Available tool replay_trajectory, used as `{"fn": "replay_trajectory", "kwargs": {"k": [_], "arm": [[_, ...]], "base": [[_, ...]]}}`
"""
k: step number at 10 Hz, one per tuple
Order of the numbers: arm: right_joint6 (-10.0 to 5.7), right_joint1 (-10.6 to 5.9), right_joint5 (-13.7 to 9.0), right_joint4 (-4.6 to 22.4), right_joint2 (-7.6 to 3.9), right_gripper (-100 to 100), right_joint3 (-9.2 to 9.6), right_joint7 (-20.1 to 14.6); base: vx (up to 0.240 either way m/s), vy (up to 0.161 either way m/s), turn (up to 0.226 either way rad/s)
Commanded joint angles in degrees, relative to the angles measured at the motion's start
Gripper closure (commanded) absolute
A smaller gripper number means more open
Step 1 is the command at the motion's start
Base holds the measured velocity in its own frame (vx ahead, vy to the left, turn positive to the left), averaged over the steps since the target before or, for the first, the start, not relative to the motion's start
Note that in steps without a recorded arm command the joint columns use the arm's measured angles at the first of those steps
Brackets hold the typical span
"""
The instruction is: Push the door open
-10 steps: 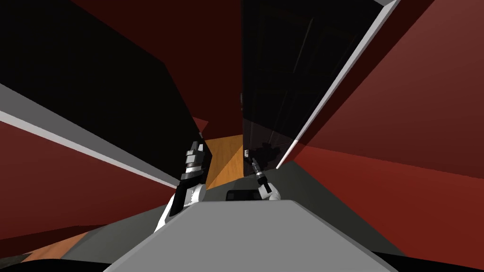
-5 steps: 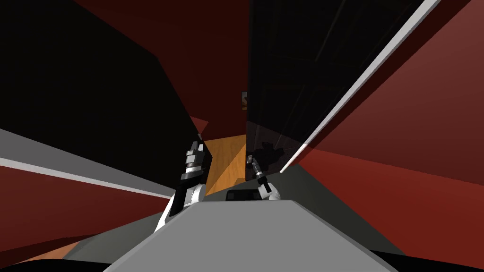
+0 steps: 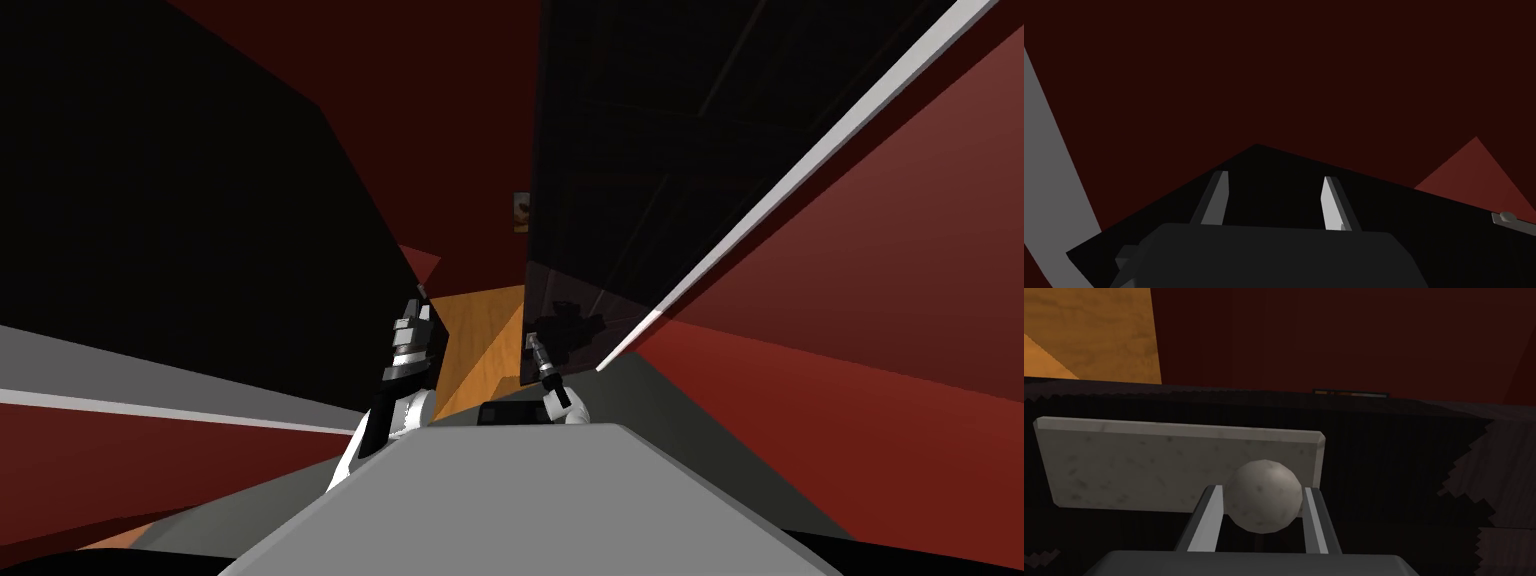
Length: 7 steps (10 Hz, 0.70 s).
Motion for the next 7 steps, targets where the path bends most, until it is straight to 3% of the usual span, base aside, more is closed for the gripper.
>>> {"fn": "replay_trajectory", "kwargs": {"k": [1,4,7], "arm": [[-0.01,0.12,0.00,0.09,-0.02,100,0.01,0.00],[-0.01,0.12,0.00,0.09,-0.02,100,0.01,0.00],[0.09,0.03,-0.57,0.26,-1.11,100,-1.10,0.44]], "base": [[-0.015,-0.007,0.005],[-0.006,-0.001,-0.002],[0.120,0.053,-0.023]]}}
